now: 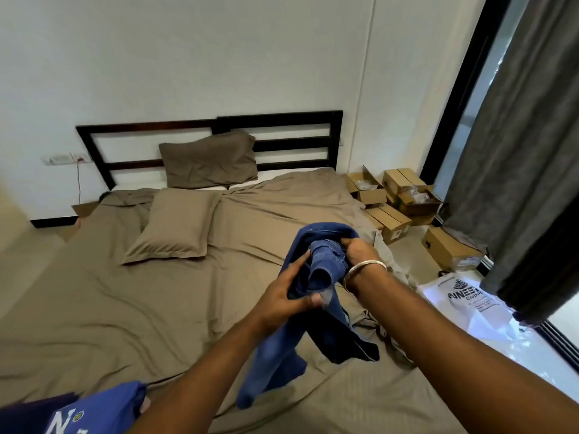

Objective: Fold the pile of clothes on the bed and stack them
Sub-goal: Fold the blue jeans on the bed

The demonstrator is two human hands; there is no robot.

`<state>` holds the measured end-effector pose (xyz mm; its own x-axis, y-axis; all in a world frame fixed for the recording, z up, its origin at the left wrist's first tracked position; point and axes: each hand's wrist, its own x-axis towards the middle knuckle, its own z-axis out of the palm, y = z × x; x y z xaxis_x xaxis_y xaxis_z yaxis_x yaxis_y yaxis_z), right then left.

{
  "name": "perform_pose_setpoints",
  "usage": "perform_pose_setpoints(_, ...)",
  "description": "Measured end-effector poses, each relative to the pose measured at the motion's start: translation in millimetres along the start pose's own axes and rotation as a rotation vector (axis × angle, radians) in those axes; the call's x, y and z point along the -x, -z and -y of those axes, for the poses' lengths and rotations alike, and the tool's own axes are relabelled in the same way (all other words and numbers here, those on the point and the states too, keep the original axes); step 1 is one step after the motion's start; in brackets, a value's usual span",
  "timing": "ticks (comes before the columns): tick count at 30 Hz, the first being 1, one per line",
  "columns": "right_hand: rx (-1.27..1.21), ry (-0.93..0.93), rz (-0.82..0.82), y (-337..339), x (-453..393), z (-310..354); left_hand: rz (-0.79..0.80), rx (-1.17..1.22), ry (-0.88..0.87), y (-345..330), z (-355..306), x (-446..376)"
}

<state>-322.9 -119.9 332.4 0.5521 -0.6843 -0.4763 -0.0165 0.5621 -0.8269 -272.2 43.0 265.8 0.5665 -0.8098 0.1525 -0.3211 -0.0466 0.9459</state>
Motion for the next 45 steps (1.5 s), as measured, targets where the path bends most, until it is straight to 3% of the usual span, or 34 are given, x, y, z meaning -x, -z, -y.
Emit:
perform_pose_setpoints(2,0.003,-0.038,-0.001,6,-2,14,-0.096,0.002,0.005,-21,-3,-5)
perform_pose_setpoints(6,0.041,-0.094,0.14,29,0,48,-0.45,-0.035,-0.025,-48,-23,-31)
perform_pose_setpoints(11,-0.086,-0.069,0.244,70,-7,74,-0.484,-0.081,-0.019,-66,-39,-61)
perform_pose_setpoints(13,0.08,-0.127,0.328,87,-7,83,-0.489,-0.137,-0.023,-72,-46,-71)
perform_pose_setpoints(15,0.422,-0.154,0.412,100,-8,91,-0.436,-0.217,-0.063,-78,-55,-78)
perform_pose_setpoints(17,0.811,0.104,0.403,106,-12,100,-0.356,-0.318,-0.094,-80,-61,-84)
perform_pose_setpoints(19,1.139,0.622,0.413,105,-20,110,-0.276,-0.427,-0.116,-79,-63,-91)
perform_pose_setpoints(21,1.315,0.92,0.597,99,-22,122,-0.175,-0.442,-0.145,-75,-69,-96)
perform_pose_setpoints(24,1.566,0.994,0.809,86,-26,137,-0.07,-0.379,-0.185,-67,-83,-100)
perform_pose_setpoints(26,1.631,0.998,0.837,79,-26,139,-0.024,-0.396,-0.208,-61,-88,-101)
perform_pose_setpoints(29,1.763,1.15,0.792,67,-21,145,-0.127,-0.442,-0.254,-47,-88,-101)
perform_pose_setpoints(32,1.822,1.443,0.744,57,-11,159,-0.436,-0.478,-0.42,-32,-79,-88)
perform_pose_setpoints(34,1.773,1.621,0.743,50,-8,167,-0.521,-0.421,-0.41,-30,-69,-77)
perform_pose_setpoints(37,1.613,1.71,0.799,38,-6,176,-0.348,-0.323,-0.188,-22,-45,-66)
perform_pose_setpoints(41,1.369,1.715,0.654,27,-5,203,-0.127,-0.169,0.087,-2,-6,-44)
perform_pose_setpoints(45,1.366,1.849,0.588,25,-4,235,-0.142,-0.41,0.162,23,28,-30)
